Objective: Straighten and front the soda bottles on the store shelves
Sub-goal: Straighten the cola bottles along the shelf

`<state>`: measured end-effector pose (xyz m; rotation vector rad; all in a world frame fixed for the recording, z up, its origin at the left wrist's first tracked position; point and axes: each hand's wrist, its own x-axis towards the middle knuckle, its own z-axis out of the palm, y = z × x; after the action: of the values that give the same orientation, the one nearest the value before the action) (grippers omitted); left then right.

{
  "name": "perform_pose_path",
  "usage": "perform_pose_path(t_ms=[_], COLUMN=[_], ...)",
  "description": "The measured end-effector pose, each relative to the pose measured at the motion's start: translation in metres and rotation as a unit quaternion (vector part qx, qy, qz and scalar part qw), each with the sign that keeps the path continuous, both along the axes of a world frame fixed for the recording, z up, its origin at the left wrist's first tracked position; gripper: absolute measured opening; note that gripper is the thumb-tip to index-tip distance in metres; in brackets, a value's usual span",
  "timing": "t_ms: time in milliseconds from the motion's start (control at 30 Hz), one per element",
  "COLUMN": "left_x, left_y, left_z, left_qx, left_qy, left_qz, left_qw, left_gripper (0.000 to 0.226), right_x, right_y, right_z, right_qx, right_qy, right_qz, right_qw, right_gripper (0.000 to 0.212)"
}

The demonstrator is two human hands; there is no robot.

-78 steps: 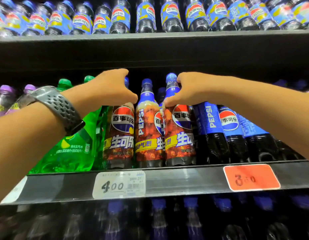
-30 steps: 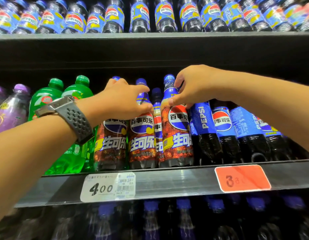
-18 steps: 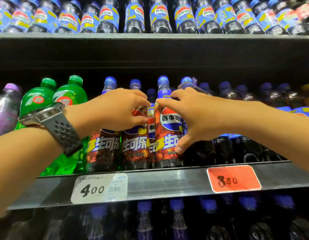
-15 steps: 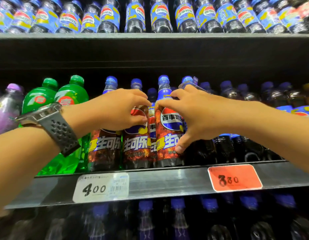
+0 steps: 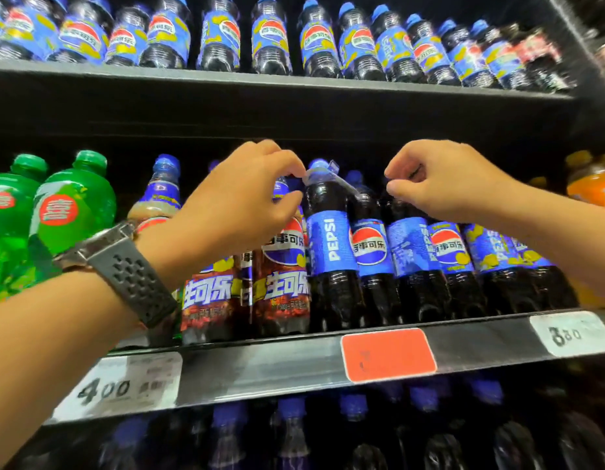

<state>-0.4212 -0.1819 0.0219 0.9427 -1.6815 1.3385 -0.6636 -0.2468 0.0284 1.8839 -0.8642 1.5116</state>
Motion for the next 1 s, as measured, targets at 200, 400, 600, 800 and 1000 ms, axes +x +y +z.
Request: perform_pose_path(t_ms=[200,400,600,800,1000], left_x=[-0.041,-0.076,-0.081,-0.063,-0.062], left_y=[-0.019,-0.038,-0.045,-0.035,-0.041], left_z=[0.007,0.010,0.008,0.016,0.026], left_qx=[0.017,0.009,0.030,0.121,0.044], left_qy=[0.023,0.092,0.134,0.207,0.157], left_qz=[0.104,0.253,0.286,0.200,0.247], left_qw=[0.994,0.963,0.948,0.950,0.955], left_gripper=[0.045,0.083,0.083,0.091,0.099], right_x=[-0.029,-0.015,0.010,0.021,0.031], right_y=[-0.022,-0.042,-0.046,-0.041,-0.037], right_z=[0.005,0.011,0.020,0.036,0.049], right_qx=[0.033,0.063,0.020,0.074,0.132], right_qy=[0.018,0.048,0.068,0.115,0.148], right_qz=[-0.010,0.007,-0.011,-0.114,-0.115], right_qw=[0.999,0.997,0.997,0.984,0.973], right_gripper=[0.017,0.043,0.078,0.067,0.049])
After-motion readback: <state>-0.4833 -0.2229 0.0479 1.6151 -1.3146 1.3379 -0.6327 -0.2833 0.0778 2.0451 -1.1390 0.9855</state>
